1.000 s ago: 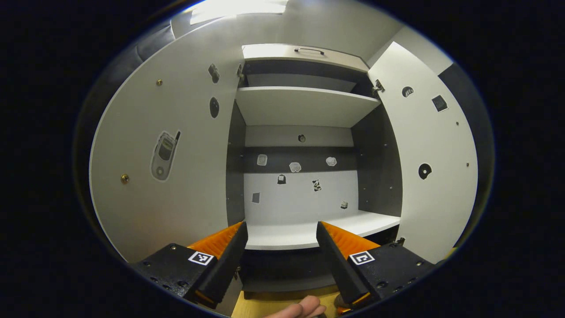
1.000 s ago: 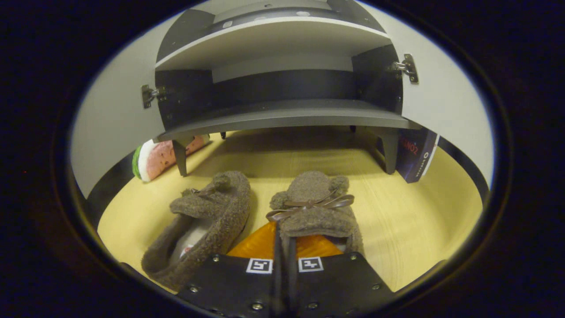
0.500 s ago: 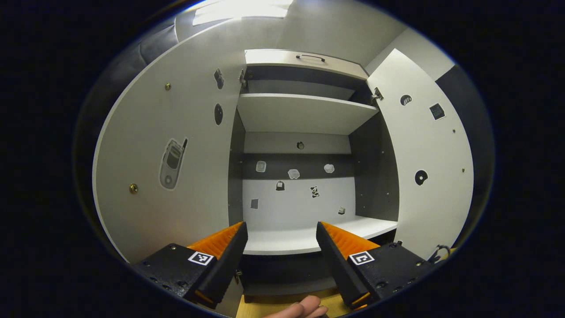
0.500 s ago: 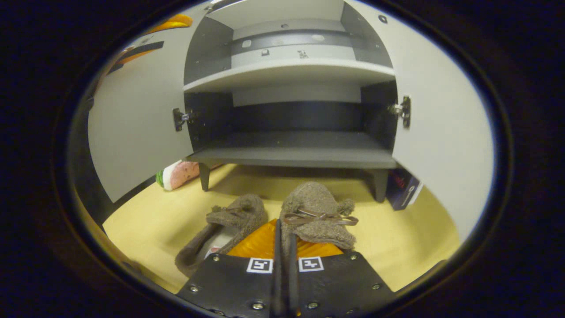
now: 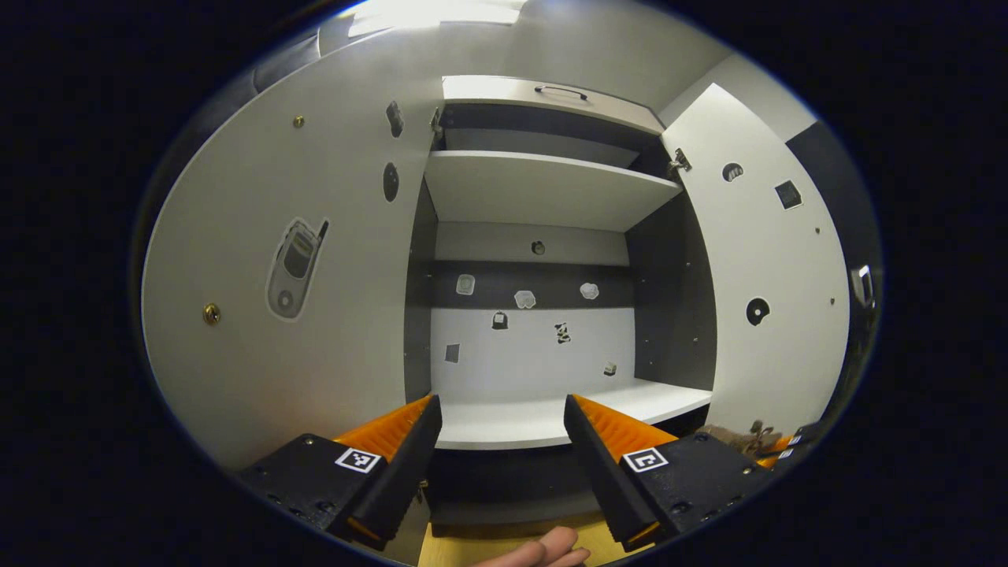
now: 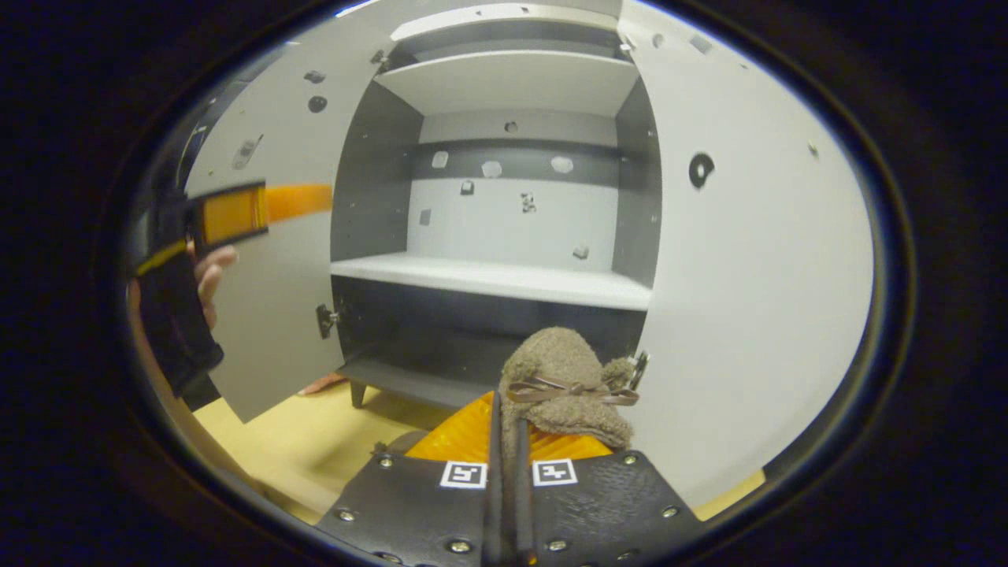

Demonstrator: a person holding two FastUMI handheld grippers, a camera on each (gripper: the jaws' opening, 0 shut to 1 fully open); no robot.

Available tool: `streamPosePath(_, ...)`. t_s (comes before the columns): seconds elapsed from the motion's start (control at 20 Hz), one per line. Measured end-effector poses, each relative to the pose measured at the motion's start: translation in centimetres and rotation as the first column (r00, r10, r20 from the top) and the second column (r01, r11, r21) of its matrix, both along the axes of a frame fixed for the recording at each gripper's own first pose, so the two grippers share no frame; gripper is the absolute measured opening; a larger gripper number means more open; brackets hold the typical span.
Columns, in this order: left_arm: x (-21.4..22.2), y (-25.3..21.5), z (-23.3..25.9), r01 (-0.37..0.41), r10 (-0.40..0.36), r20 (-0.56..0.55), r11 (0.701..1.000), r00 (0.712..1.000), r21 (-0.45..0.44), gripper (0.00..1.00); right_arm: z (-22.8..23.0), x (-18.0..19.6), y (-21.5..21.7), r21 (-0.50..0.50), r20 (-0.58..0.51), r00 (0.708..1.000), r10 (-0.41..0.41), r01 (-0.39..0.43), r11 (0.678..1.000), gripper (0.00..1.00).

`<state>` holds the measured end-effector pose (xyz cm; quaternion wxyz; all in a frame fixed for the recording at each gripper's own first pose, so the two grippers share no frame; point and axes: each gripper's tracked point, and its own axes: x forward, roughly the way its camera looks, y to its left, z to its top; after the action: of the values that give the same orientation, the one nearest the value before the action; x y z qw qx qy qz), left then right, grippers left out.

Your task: Grab one shoe with the right hand and put it into the shoe cabinet, grab the other shoe with the left hand and put it into the shoe cabinet; then close the right door with the right hand and the left door with the left hand.

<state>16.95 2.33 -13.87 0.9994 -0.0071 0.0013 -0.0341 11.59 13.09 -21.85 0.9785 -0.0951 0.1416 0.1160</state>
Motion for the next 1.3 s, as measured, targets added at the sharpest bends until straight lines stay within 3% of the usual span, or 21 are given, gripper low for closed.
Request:
streamPosePath(0.3, 0.3, 0.3, -0.2, -0.013, 0.013, -0.003, 1.000, 1.000, 0.005, 0.96, 9.9, 7.6, 2.3, -0.081, 0.085, 0.996, 0.013, -0.006, 0.997, 0.07)
streamPosePath(0.4, 0.3, 0.3, -0.1, -0.006, 0.006, 0.001, 1.000, 1.000, 0.001, 0.96, 11.2, 9.9, 4.0, -0.058, 0.057, 0.997, 0.043, -0.040, 0.998, 0.07)
streamPosePath(0.5, 0.3, 0.6, 0.0, -0.009, 0.009, 0.004, 1.000, 1.000, -0.014, 0.95, 12.1, 11.9, 6.2, 0.033, 0.023, 0.996, 0.082, -0.083, 0.996, 0.07)
streamPosePath(0.6, 0.1, 0.2, 0.2, 0.010, -0.010, 0.005, 1.000, 1.000, -0.024, 0.95, 12.4, 14.2, 6.9, 0.072, -0.007, 0.997, 0.075, -0.075, 0.995, 0.07)
streamPosePath(0.9, -0.3, 0.2, 0.4, 0.014, -0.014, 0.010, 0.999, 1.000, -0.037, 0.95, 11.2, 21.6, 9.1, 0.049, -0.034, 0.998, 0.047, -0.046, 0.998, 0.07)
streamPosePath(1.05, -0.3, 0.1, 0.2, 0.016, -0.016, 0.001, 0.999, 1.000, -0.035, 0.95, 9.4, 25.3, 9.1, -0.024, -0.040, 0.999, 0.034, -0.035, 0.999, 0.07)
streamPosePath(1.3, -0.3, 0.0, 0.1, -0.004, 0.003, -0.005, 0.999, 1.000, -0.051, 0.96, 5.1, 28.5, 10.1, -0.016, -0.101, 0.991, 0.091, -0.093, 0.996, 0.07)
